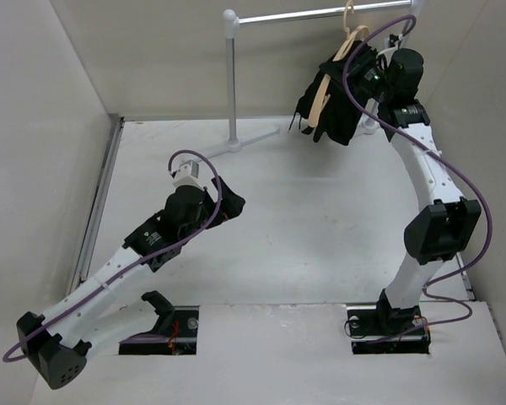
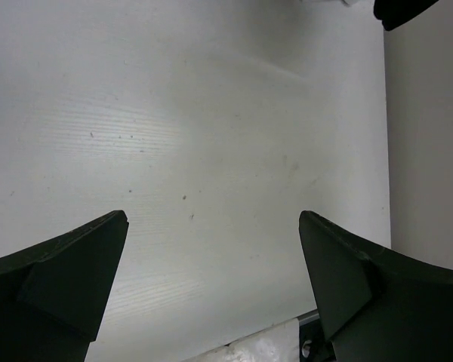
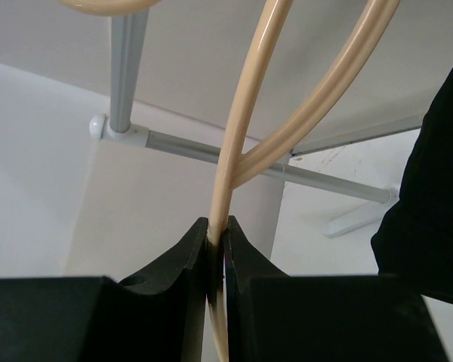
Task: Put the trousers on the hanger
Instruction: Place the hanger at the clothesline.
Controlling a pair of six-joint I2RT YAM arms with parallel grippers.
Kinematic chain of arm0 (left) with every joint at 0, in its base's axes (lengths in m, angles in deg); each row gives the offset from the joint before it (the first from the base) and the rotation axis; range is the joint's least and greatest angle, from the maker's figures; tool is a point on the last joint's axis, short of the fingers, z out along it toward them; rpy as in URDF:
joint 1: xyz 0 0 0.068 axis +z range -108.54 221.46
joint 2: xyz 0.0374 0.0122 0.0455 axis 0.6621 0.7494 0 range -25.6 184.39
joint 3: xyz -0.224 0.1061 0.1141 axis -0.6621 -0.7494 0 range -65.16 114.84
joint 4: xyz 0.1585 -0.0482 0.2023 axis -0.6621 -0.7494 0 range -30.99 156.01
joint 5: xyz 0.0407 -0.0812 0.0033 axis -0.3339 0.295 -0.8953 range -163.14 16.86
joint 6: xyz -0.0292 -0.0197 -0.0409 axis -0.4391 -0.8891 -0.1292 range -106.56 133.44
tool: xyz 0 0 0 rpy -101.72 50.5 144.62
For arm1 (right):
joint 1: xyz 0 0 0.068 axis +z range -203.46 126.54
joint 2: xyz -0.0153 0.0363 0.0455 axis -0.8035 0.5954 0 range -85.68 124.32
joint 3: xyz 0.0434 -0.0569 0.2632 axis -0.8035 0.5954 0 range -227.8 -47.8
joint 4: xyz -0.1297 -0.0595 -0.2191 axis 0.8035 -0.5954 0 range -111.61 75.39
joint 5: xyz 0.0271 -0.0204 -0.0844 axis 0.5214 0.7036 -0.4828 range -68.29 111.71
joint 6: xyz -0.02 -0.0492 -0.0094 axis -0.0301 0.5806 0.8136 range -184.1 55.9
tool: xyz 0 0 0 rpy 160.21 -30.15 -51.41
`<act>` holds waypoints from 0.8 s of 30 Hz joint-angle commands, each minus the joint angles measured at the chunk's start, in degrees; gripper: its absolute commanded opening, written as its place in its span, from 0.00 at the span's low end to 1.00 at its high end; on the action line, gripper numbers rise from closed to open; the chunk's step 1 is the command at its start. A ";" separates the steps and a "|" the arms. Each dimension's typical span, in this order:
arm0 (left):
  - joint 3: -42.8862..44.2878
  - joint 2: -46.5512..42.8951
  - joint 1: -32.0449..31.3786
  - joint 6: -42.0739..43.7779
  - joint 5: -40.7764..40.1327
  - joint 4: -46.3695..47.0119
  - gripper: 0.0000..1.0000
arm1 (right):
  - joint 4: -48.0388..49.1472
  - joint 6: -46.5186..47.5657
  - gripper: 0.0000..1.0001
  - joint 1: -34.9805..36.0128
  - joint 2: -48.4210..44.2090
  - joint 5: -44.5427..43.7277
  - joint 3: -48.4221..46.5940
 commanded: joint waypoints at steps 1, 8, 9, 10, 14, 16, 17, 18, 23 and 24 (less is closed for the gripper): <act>-0.72 -0.96 -0.22 0.01 -1.39 0.55 1.00 | 10.13 0.27 0.03 -0.59 -1.84 2.14 -5.87; -1.60 0.54 -0.75 -0.78 -1.39 1.61 1.00 | 11.27 -0.87 0.03 -1.47 -1.49 3.11 -7.54; -1.78 0.63 -0.75 -0.96 -1.39 1.78 1.00 | 11.36 -0.87 0.03 -1.47 -1.75 3.02 -7.54; -1.95 0.89 -0.75 -1.13 -1.39 1.96 1.00 | 11.10 -0.96 0.03 -1.64 -1.84 2.67 -7.54; -2.22 1.42 -0.75 -1.40 -1.39 2.40 1.00 | 11.09 -2.98 0.03 -2.96 0.26 2.84 -8.16; -2.39 1.42 -0.75 -1.49 -1.30 2.66 1.00 | 10.92 -3.16 0.03 -3.31 1.14 2.76 -7.98; -2.39 1.42 -0.75 -1.57 -1.22 2.84 1.00 | 10.83 -3.16 0.03 -3.58 1.58 2.84 -7.89; -2.48 1.33 -0.75 -1.57 -1.13 2.93 1.00 | 10.83 -3.16 0.04 -3.75 1.85 2.84 -7.63; -2.92 0.46 -0.75 -1.84 -1.39 2.31 1.00 | 10.74 -3.42 0.04 -4.72 3.60 3.02 -7.72; -3.01 0.37 -0.67 -1.93 -1.39 2.14 1.00 | 10.66 -3.42 0.04 -4.90 3.78 3.02 -7.54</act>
